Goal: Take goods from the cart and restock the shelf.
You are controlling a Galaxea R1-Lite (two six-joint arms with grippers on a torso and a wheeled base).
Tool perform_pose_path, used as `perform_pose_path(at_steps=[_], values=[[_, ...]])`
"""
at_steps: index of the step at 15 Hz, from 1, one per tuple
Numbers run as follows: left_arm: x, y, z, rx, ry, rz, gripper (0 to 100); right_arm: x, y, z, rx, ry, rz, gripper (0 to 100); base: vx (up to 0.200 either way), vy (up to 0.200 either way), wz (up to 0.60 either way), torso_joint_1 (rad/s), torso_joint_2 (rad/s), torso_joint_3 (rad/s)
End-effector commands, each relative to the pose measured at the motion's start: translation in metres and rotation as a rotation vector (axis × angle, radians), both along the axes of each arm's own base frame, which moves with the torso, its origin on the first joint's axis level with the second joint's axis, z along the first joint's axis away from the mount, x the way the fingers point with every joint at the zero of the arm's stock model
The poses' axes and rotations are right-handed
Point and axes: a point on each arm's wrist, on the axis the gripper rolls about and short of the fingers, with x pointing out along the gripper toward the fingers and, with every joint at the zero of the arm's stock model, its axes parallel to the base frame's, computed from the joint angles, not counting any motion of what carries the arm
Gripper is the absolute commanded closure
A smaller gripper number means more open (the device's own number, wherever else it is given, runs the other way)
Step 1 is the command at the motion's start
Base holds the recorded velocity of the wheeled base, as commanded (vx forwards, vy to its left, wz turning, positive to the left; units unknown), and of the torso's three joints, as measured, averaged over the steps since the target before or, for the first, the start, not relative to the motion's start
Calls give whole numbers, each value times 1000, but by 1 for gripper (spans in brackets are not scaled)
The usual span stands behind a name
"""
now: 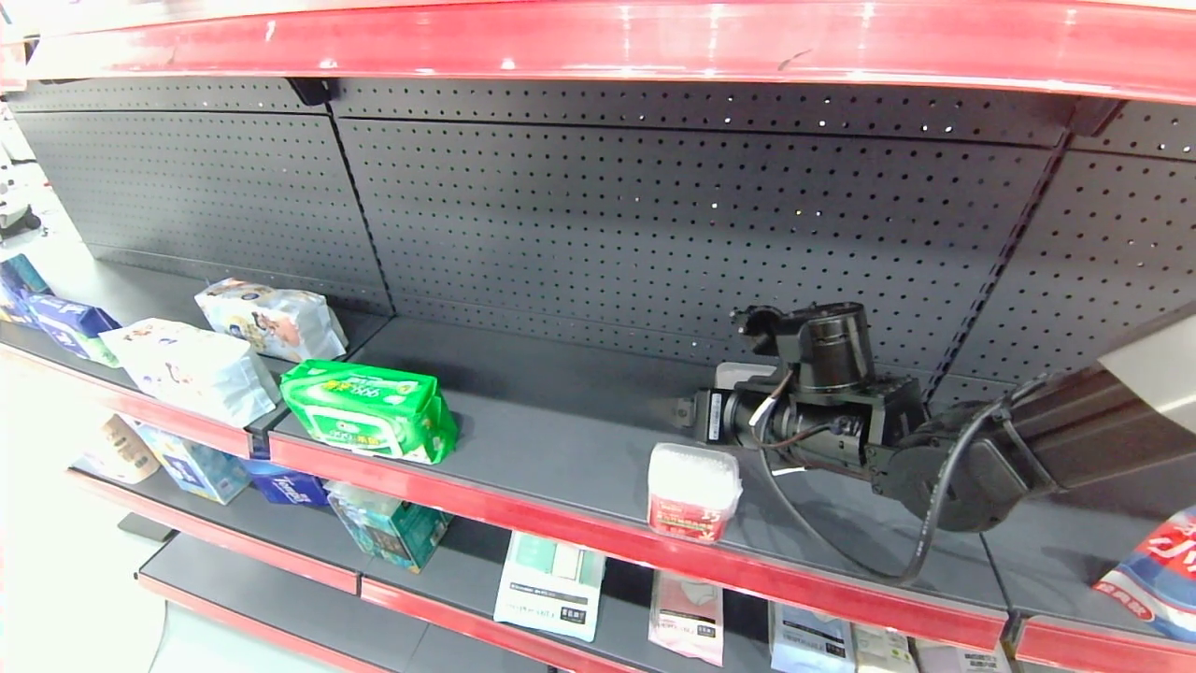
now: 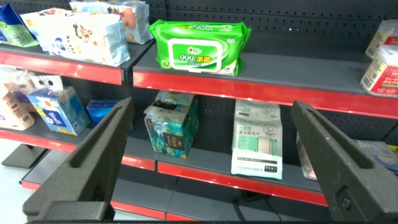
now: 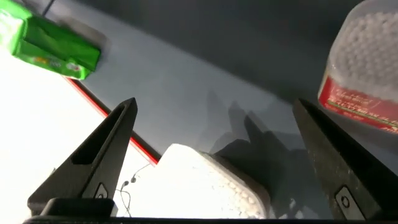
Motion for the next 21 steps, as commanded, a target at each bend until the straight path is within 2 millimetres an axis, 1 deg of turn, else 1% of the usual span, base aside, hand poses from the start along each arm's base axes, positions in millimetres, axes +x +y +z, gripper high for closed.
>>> perform_pose_path(at_steps=[1,3,4,7,10,12,16,21], values=[[0,0,0,1,0,1,0,3,2,-11,-15,24,0,0,0,0,0,0,0,0],[0,0,0,1,0,-1,0,6,1,-15,-19,32,-3,0,0,0,0,0,0,0],[0,0,0,1,0,-3,0,12,1,-17,-18,31,-12,0,0,0,0,0,0,0],[0,0,0,1,0,-1,0,19,0,-18,-15,23,-24,0,0,0,0,0,0,0],[0,0,0,1,0,-3,0,22,-2,-21,-21,29,-26,0,0,0,0,0,0,0],[0,0,0,1,0,1,0,24,-7,-22,-25,34,-41,0,0,0,0,0,0,0],[0,0,0,1,0,1,0,34,-26,-24,-44,30,-64,0,0,0,0,0,0,0],[0,0,0,1,0,-1,0,35,-26,-27,-48,35,-67,0,0,0,0,0,0,0]])
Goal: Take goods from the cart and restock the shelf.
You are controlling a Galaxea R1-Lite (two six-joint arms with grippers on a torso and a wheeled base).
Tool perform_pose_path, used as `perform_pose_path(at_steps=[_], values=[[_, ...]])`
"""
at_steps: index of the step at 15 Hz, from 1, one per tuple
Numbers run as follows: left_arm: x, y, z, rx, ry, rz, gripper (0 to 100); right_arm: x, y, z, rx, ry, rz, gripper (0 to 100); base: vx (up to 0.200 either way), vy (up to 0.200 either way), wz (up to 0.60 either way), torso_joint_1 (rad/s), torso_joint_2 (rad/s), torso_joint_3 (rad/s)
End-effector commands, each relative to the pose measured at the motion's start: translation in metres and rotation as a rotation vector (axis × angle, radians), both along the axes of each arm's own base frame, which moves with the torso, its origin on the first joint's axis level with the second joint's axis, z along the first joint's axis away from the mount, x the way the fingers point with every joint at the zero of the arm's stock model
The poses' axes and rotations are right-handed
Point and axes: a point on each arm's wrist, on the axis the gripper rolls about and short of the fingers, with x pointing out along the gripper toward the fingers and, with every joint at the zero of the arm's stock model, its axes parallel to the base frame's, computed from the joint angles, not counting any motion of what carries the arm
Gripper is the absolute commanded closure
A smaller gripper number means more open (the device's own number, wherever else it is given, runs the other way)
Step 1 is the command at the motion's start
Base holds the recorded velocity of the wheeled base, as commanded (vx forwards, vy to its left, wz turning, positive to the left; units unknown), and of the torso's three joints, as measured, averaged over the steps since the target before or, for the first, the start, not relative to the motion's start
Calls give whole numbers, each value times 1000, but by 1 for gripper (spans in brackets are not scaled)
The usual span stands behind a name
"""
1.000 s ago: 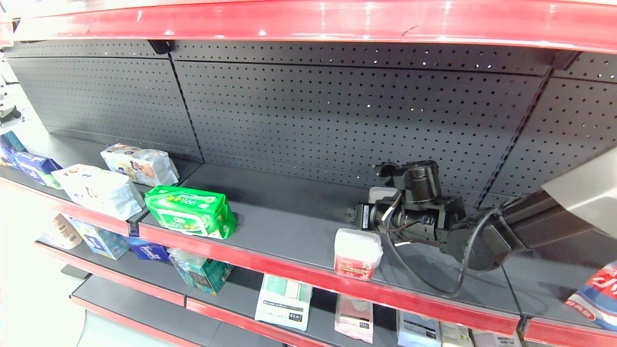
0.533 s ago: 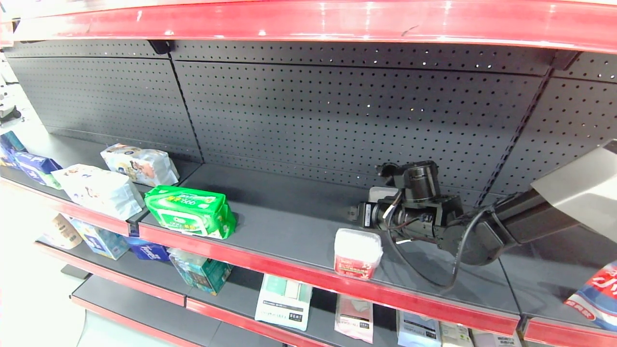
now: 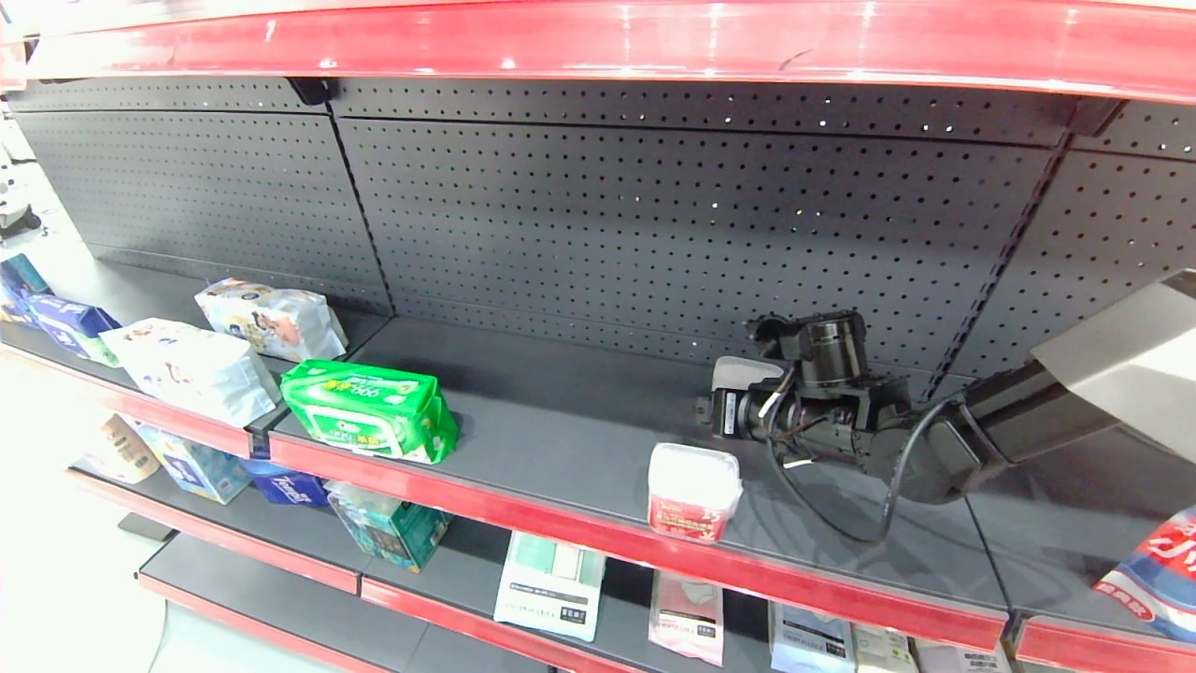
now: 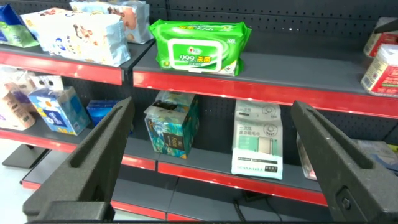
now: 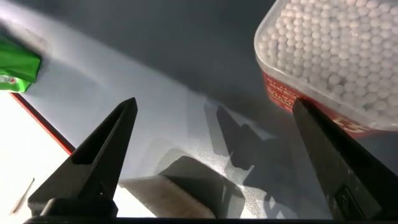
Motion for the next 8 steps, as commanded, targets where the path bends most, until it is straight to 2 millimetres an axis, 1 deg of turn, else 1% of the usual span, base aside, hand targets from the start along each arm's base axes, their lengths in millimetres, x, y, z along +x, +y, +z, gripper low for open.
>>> perform_pose_path(at_steps=[1,3,5,6,7,8], values=[[0,0,0,0,0,1,0,-1,1,-1,-1,2,5,0,0,0,0,0,0,0],[0,0,0,0,0,1,0,-5,0,2,-2,2,8,0,0,0,0,0,0,0],[0,0,0,0,0,1,0,-15,-5,4,-18,7,34,0,0,0,0,0,0,0],[0,0,0,0,0,1,0,-23,-10,8,-34,1,58,0,0,0,0,0,0,0],[0,0,0,0,0,-1,0,-25,-18,12,-49,-16,56,0,0,0,0,0,0,0],[0,0,0,0,0,-1,0,-26,-21,16,-55,-29,55,0,0,0,0,0,0,0]])
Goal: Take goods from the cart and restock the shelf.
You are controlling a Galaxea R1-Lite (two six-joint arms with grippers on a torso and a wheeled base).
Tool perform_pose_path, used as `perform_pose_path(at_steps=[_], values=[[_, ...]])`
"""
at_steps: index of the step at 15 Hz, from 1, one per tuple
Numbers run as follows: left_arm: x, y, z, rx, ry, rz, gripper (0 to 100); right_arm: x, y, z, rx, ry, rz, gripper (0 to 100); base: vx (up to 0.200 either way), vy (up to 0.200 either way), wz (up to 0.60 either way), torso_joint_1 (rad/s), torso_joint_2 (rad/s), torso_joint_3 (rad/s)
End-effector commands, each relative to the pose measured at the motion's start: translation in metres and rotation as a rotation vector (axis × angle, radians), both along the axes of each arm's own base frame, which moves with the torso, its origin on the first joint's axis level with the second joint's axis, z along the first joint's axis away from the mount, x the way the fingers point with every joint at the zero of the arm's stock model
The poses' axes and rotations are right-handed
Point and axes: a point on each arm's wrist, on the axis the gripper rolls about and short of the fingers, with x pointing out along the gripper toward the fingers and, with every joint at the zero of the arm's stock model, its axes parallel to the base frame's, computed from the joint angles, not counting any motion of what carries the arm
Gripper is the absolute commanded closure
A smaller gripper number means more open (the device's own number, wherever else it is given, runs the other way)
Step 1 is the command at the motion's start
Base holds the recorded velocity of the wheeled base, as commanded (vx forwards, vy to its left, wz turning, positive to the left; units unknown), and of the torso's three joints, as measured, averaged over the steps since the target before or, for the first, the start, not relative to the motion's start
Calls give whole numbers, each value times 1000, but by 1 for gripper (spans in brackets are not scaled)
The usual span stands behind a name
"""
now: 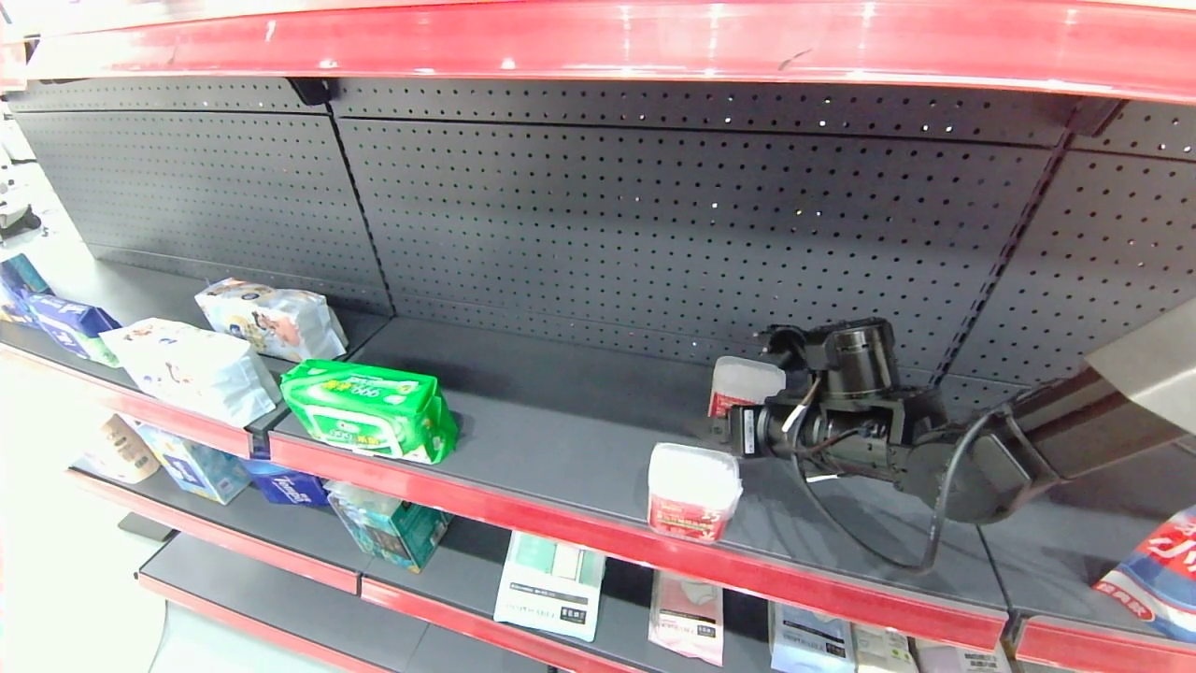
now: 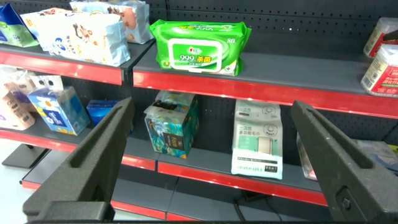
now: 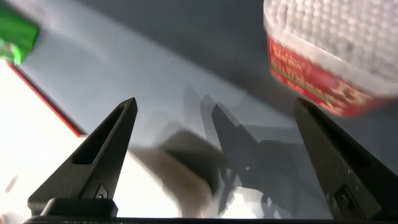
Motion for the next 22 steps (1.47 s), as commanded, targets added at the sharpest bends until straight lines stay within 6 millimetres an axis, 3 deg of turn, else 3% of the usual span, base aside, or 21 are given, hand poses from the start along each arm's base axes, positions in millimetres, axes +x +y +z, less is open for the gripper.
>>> perform_pose_path(at_steps=[1,3,9,13,17,22], values=[[0,0,0,0,0,1,0,-5,-13,17,-4,-47,-15,0,0,0,0,0,0,0],[0,0,0,0,0,1,0,-13,-26,28,-45,-94,-9,0,0,0,0,0,0,0],[0,0,0,0,0,1,0,-64,-49,62,-161,-224,-12,0,0,0,0,0,0,0],[0,0,0,0,0,1,0,-110,-65,83,-199,-319,-68,0,0,0,0,0,0,0],[0,0,0,0,0,-1,0,-155,-83,89,-236,-398,-72,0,0,0,0,0,0,0],[1,0,0,0,14,-2,0,-237,-121,86,-332,-605,-132,0,0,0,0,0,0,0]])
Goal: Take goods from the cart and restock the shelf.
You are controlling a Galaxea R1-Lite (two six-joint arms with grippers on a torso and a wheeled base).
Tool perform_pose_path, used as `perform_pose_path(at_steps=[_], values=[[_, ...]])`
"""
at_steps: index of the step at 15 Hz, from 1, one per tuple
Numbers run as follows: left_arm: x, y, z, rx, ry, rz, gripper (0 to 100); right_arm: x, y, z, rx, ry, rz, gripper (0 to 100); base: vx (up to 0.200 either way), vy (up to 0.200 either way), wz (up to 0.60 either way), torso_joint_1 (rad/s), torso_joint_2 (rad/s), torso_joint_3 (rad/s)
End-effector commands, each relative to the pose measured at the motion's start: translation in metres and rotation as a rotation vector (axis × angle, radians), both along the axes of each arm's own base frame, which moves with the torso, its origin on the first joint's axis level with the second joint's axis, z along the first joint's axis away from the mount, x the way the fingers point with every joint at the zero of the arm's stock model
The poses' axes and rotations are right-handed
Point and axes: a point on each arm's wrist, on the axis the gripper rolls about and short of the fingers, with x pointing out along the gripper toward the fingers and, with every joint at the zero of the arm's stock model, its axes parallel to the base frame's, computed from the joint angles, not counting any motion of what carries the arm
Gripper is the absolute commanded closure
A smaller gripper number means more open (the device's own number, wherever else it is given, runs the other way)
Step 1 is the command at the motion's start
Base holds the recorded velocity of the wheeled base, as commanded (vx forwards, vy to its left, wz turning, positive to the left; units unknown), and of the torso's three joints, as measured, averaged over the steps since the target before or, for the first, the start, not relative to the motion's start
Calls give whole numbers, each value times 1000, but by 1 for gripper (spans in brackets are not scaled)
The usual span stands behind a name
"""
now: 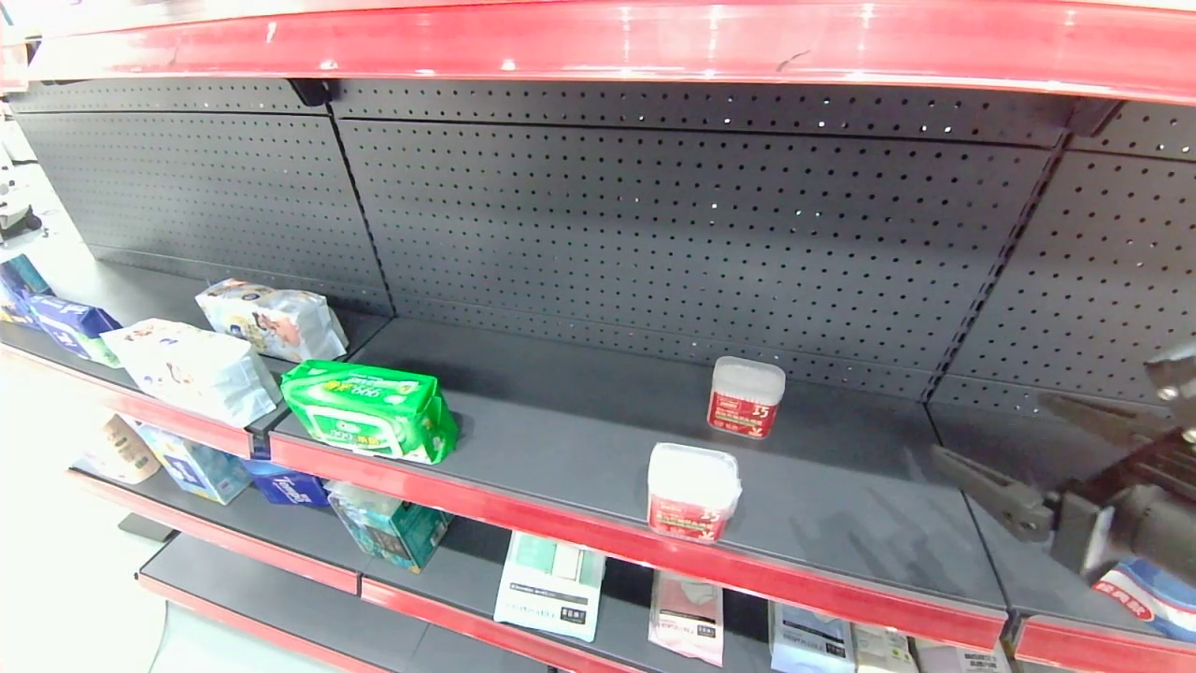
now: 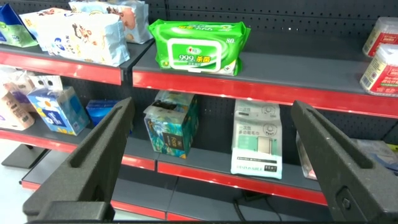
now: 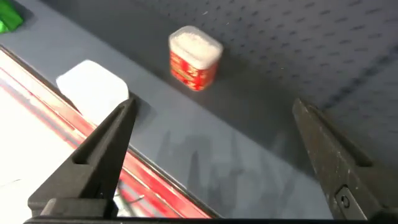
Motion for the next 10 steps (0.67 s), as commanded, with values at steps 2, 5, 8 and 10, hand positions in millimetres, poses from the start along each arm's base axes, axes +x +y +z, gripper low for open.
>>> perform_pose_path(at_steps=[2,5,8,10], values=[[1,0,0,0,13,-2,0,-63,-29,-10,-47,-188,-93,0,0,0,0,0,0,0],[1,0,0,0,14,-3,0,-90,-41,-27,-30,-253,-189,0,0,0,0,0,0,0],[1,0,0,1,14,-2,0,-113,-47,-54,52,-232,-302,0,0,0,0,0,0,0],[1,0,0,1,14,-2,0,-123,-49,-49,38,-191,-393,0,0,0,0,0,0,0]])
